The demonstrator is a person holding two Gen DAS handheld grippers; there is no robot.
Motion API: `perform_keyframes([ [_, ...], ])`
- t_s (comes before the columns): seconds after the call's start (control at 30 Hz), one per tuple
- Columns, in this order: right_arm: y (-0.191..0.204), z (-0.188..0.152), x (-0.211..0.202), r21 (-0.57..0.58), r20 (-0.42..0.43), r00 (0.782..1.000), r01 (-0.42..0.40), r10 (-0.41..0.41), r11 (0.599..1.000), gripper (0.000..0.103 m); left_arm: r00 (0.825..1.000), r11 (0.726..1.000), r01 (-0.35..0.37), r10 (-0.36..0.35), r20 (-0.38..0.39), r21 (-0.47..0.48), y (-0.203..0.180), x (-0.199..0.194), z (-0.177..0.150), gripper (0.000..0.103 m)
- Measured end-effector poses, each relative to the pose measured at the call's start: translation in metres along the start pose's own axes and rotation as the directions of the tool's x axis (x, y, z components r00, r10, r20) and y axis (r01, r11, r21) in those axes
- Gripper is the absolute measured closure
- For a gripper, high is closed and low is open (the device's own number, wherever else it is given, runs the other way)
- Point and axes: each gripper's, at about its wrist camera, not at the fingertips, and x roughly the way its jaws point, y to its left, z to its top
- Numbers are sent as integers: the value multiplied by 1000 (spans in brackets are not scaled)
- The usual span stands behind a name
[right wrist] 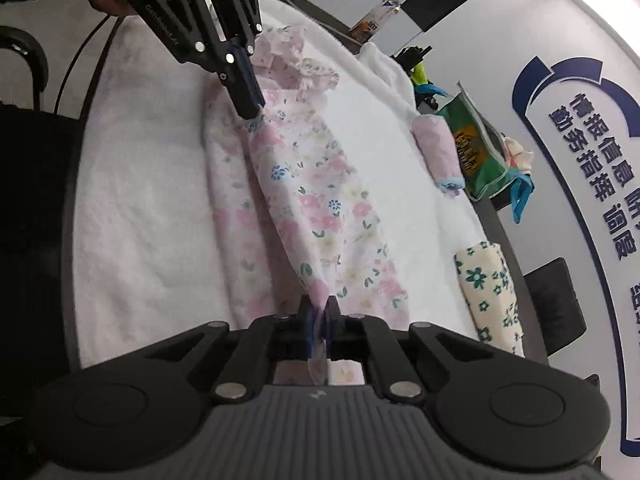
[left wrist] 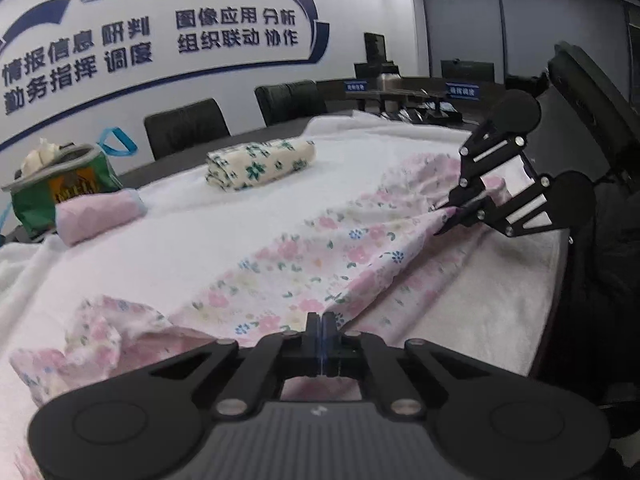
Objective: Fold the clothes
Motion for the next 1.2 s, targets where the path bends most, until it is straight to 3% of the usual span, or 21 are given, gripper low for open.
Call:
perform_keyframes([
  [0.13,15,-5,10,-28,-47,999,0,-2,1000,97,1000,1000,2,-2,-14,-1,0,4,-7,103],
  [0.17,15,-5,7,-35,-44,999,11,-13,999,92,1000,1000,2,-2,-17,-2,0,5,-9,97],
  [0.2,13,-6,2,-24,-40,999,12,-13,1000,75,1000,1000,0,0,-21,-10,2,4,-10,90],
  [0.27,8,-6,-8,1,-26,1000,9,-9,1000,59,999,999,-10,8,-44,-37,7,-3,-11,80],
  [0.37,-13,-7,-35,134,92,995,-58,45,989,59,997,991,74,-73,6,-115,19,-26,-3,71],
  [0.43,-29,-2,-42,270,161,987,-32,-13,962,59,994,978,95,-85,65,-187,27,-36,10,62],
  [0.47,-37,0,-43,337,186,982,-23,-42,941,54,994,973,84,-66,90,-216,31,-35,19,56],
  [0.53,-40,6,-19,469,154,986,-14,-67,883,35,994,962,-18,47,103,-271,34,-17,36,55],
  [0.57,-42,8,-7,531,137,987,-8,-77,847,24,991,952,-86,111,71,-294,33,-3,40,54],
  [0.63,-46,14,17,647,102,990,6,-94,762,35,972,917,-224,236,-5,-330,33,28,47,57],
  [0.7,-50,19,42,749,64,992,23,-106,662,85,971,905,-239,227,-77,-351,33,49,44,61],
  [0.73,-52,21,53,791,42,993,33,-107,611,89,974,902,-227,204,-103,-367,35,55,40,61],
  [0.83,-53,2,66,849,-28,995,72,-92,523,93,975,903,-219,188,-119,-370,33,61,32,65],
  [0.9,-62,-21,61,893,-77,989,125,-125,433,93,974,908,-224,199,-106,-354,29,59,28,65],
  [0.97,-75,-47,56,929,-99,985,143,-142,342,103,973,913,-228,210,-92,-338,25,58,24,65],
  [1.0,-78,-57,54,936,-108,984,149,-142,319,103,974,913,-227,208,-90,-339,26,57,24,65],
  [1.03,-78,-58,53,920,-180,968,229,-174,319,103,974,913,-227,209,-90,-339,26,57,24,65],
  [1.13,-76,-68,49,848,-369,894,436,-255,300,103,975,913,-223,205,-88,-341,30,56,23,65],
  [1.2,-78,-80,39,873,-362,900,419,-242,249,102,976,913,-219,202,-86,-345,32,56,23,64],
])
